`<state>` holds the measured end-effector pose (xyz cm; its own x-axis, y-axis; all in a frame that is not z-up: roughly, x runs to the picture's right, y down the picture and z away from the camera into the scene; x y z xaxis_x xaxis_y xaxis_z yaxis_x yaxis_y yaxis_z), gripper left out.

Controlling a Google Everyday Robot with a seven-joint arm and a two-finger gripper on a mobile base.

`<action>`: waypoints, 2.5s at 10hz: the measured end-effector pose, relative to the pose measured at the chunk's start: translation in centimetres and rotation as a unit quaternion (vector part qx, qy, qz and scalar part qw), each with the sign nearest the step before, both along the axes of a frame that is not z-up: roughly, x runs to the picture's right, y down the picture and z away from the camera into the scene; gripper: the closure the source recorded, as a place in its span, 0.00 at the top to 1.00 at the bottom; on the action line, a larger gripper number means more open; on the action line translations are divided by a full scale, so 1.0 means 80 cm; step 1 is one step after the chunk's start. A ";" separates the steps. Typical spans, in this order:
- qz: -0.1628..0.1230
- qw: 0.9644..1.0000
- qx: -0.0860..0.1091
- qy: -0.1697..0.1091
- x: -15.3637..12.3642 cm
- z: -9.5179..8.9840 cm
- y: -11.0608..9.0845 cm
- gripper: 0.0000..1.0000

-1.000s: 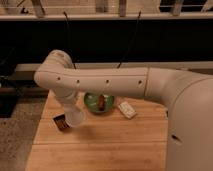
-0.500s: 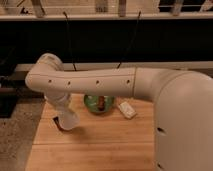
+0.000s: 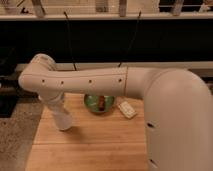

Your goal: Place the ceramic cup over the eraser

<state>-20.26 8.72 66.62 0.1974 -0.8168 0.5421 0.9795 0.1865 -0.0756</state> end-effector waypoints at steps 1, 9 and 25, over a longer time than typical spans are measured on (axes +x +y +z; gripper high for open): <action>0.005 1.000 0.002 -0.001 0.003 -0.001 -0.004 0.00; 0.014 0.999 -0.002 -0.029 -0.024 0.005 -0.008 0.00; -0.033 0.997 -0.060 -0.026 -0.043 0.110 0.074 0.44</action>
